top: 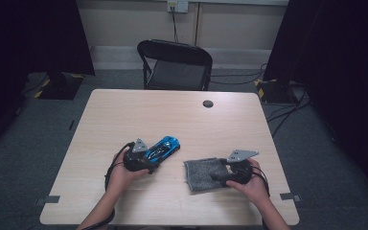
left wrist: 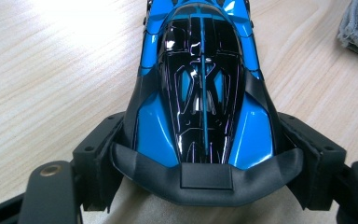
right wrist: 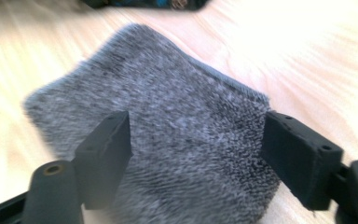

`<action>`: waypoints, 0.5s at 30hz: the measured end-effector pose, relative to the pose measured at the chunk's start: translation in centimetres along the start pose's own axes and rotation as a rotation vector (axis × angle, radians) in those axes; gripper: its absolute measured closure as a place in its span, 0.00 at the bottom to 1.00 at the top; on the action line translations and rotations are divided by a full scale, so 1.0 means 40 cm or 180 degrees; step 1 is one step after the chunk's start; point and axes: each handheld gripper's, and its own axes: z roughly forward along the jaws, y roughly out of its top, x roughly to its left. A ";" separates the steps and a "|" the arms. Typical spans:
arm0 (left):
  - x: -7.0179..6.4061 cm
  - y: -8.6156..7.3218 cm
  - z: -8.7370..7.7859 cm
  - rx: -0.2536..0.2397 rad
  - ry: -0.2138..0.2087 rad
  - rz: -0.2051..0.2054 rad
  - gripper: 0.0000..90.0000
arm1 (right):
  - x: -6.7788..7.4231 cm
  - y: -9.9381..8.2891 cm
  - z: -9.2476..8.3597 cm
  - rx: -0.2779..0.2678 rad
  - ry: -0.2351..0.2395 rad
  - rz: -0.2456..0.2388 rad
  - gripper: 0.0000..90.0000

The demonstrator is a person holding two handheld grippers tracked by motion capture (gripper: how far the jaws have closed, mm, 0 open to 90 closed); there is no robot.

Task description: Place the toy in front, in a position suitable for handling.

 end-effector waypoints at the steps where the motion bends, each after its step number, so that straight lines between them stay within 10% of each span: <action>1: 0.000 0.000 0.000 0.0000 0.0000 0.0000 0.26 | 0.000 -0.004 0.008 0.0048 -0.0037 -0.0045 0.27; 4: 0.000 0.000 0.000 -0.0001 0.0000 0.0000 0.26 | 0.005 -0.013 0.029 0.0124 -0.0088 -0.0177 0.26; 15: 0.000 0.000 0.000 -0.0002 0.0001 0.0001 0.26 | 0.001 0.000 0.064 -0.0025 -0.0659 0.0357 0.29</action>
